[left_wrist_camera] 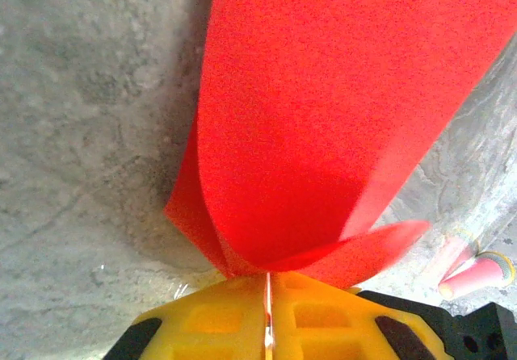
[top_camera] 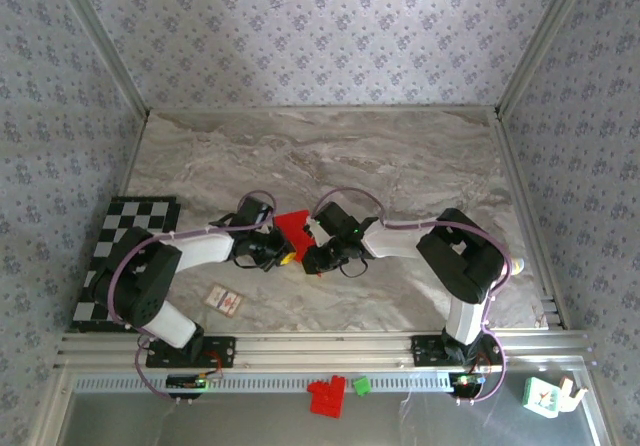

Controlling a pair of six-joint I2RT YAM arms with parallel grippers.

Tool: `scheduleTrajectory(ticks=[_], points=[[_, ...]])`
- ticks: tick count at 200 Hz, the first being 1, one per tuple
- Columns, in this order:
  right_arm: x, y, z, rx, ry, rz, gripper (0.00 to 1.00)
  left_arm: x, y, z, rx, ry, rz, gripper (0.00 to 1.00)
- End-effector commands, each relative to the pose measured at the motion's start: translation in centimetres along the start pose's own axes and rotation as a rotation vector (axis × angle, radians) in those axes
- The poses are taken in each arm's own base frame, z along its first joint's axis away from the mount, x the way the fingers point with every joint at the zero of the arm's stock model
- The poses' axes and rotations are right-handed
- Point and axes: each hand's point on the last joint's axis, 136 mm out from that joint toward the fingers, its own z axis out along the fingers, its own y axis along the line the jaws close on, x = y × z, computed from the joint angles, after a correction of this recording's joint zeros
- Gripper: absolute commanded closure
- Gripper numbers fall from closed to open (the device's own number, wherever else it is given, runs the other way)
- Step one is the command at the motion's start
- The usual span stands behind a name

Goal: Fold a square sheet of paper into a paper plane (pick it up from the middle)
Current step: Third fold the triangle at the center of the table.

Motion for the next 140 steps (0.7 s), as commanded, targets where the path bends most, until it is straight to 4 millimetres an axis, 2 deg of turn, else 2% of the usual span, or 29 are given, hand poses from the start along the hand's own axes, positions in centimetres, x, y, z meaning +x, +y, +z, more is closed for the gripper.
scheduleTrajectory(ticks=[1, 83, 119, 140], points=[[0.6, 0.0, 0.5, -0.001, 0.039, -0.008, 0.85, -0.1, -1.5, -0.6, 0.06, -0.025, 0.034, 0.87], [0.5, -0.2, 0.5, 0.002, 0.036, -0.006, 0.85, -0.3, -2.1, 0.6, 0.06, 0.008, 0.059, 0.84], [0.5, -0.3, 0.5, 0.005, 0.036, -0.002, 0.85, -0.6, -1.5, 0.5, 0.028, -0.011, 0.055, 0.84], [0.4, -0.2, 0.4, 0.005, 0.028, -0.001, 0.85, -0.8, -0.2, 0.4, -0.031, -0.031, 0.033, 0.85]])
